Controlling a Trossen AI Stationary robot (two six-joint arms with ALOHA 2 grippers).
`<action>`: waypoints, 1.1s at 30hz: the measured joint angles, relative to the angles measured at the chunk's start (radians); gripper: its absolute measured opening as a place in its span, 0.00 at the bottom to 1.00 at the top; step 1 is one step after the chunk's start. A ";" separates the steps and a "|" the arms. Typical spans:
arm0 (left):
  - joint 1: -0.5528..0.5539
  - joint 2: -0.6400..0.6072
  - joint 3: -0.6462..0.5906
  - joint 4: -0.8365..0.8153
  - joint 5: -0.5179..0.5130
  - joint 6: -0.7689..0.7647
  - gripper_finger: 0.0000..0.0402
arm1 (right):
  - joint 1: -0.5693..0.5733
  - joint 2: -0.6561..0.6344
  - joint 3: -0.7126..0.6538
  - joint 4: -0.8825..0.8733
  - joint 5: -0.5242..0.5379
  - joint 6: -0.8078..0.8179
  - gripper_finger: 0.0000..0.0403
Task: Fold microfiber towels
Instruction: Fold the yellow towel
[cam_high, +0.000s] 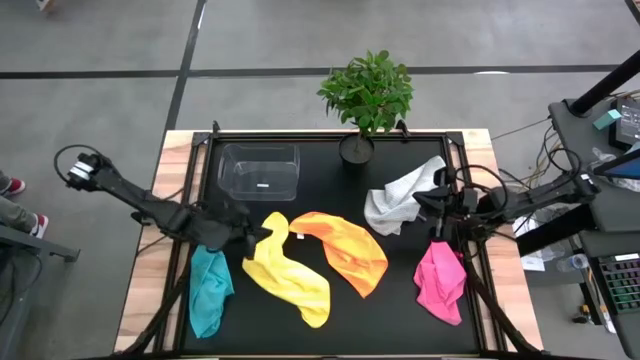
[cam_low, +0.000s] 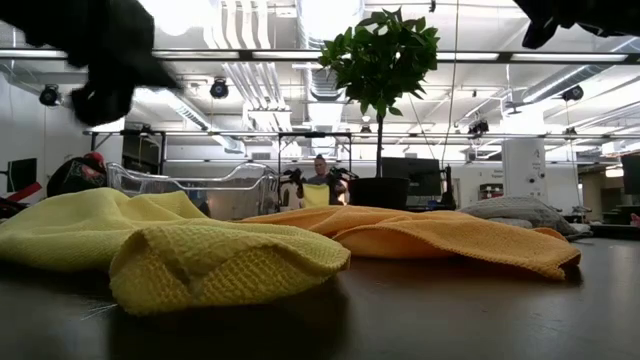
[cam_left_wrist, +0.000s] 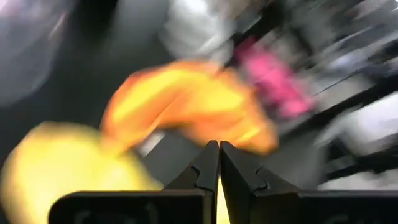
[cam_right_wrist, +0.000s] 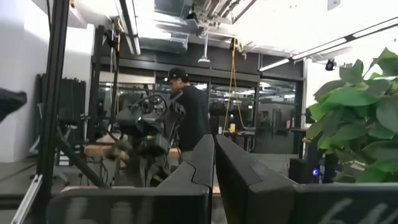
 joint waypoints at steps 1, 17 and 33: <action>0.000 0.026 0.008 -0.070 0.018 -0.056 0.00 | 0.000 0.005 0.000 0.000 0.000 0.000 0.02; 0.080 0.216 0.010 -0.279 0.071 -0.252 0.01 | 0.000 0.026 0.000 -0.001 0.000 -0.001 0.02; 0.159 0.323 0.010 -0.249 0.049 -0.239 0.52 | 0.000 0.026 0.000 -0.046 0.000 0.016 0.02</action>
